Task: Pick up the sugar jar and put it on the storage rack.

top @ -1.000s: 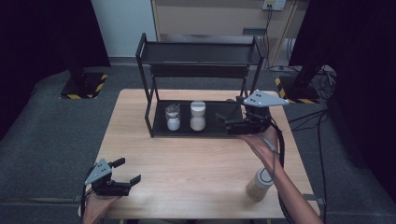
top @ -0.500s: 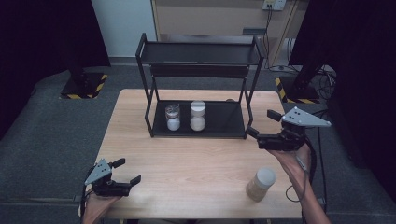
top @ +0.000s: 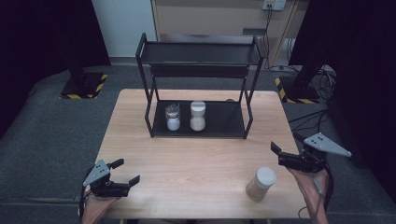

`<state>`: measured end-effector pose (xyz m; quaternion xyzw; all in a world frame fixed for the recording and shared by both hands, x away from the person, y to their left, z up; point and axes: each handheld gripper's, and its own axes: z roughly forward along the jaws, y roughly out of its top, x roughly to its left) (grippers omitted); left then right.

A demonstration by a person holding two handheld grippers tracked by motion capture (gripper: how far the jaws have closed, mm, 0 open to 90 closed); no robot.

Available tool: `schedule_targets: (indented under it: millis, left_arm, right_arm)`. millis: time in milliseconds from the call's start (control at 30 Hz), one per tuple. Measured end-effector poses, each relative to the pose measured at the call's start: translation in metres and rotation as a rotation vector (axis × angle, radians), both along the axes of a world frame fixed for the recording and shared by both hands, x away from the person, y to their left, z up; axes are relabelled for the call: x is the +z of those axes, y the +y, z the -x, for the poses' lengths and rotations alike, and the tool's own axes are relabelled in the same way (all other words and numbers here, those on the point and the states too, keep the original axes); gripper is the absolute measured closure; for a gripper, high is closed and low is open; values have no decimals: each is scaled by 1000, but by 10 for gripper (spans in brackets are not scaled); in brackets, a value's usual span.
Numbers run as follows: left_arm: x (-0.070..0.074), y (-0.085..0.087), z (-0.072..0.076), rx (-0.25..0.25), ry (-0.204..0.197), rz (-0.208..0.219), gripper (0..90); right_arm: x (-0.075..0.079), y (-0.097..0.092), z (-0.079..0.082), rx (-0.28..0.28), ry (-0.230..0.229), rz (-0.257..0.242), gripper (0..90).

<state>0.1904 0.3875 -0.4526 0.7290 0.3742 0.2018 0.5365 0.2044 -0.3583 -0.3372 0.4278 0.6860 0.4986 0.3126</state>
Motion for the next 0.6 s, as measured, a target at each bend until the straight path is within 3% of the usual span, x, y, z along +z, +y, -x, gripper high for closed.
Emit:
schedule_targets:
  millis: [333,600]
  left_arm:
    - [1,1,6,20,-8,8,19]
    - [0,2,8,26,-7,9,19]
  right_arm:
    - [-39,-6,23,-114,40,-10,79]
    - [-64,-2,39,-190,29,-19,78]
